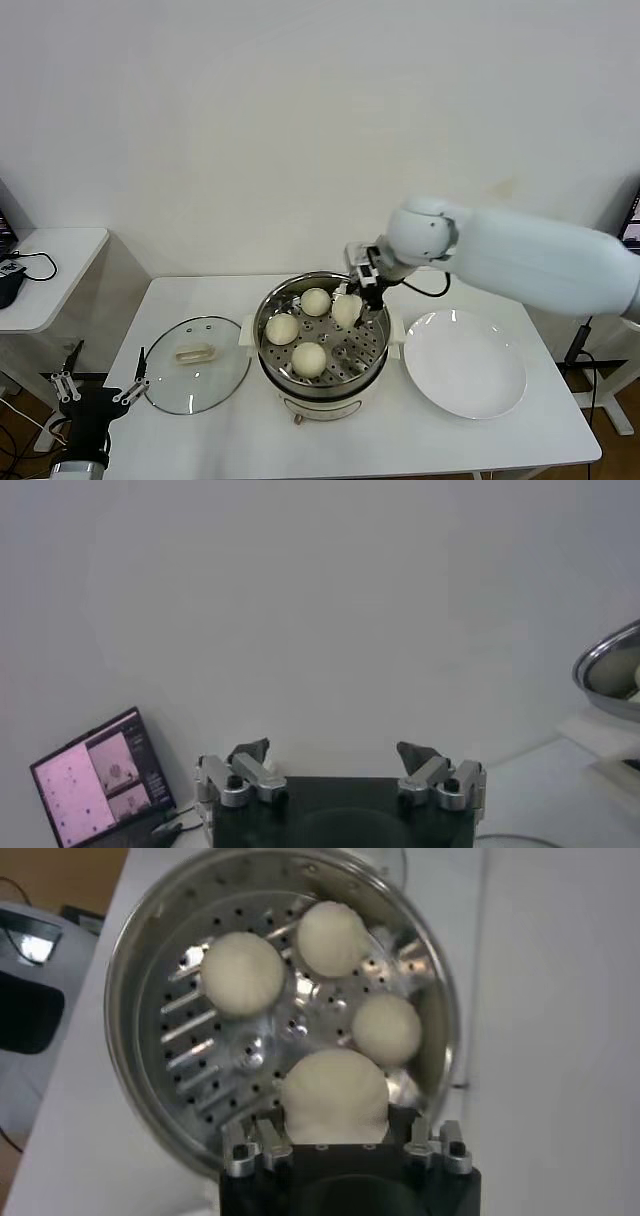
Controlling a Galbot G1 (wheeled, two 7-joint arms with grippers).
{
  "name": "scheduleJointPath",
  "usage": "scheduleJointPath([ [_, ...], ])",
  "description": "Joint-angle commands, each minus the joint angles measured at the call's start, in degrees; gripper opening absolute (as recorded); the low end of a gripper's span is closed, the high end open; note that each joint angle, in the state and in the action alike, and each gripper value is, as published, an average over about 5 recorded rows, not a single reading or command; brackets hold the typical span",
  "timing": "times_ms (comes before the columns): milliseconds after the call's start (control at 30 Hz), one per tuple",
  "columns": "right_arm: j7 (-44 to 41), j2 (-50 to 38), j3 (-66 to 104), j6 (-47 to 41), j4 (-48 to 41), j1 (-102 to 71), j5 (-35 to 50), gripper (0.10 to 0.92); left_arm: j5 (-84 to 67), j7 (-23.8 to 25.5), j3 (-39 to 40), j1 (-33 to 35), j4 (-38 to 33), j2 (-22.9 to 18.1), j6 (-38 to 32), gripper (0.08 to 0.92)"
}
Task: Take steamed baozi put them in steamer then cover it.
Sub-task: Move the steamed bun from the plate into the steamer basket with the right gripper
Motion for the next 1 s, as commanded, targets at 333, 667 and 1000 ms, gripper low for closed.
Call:
scheduleJointPath([
  [333, 1.8, 5.5, -1.2, -3.8, -6.0, -6.2, -3.9, 0.645, 0.0, 0.0, -0.4, -0.1, 0.4, -0.2, 0.0, 0.823],
  [667, 1.6, 4.9, 0.4, -3.5, -6.2, -6.4, -4.0, 0.653, 0.0, 0.0, -0.4, -0.2, 0.5, -0.1, 0.0, 0.823],
  [1000, 0.7, 0.6, 5.8, -2.5, -2.2, -3.2, -2.5, 0.818, 0.0, 0.1, -0.4, -0.2, 0.2, -0.2, 0.0, 0.823],
])
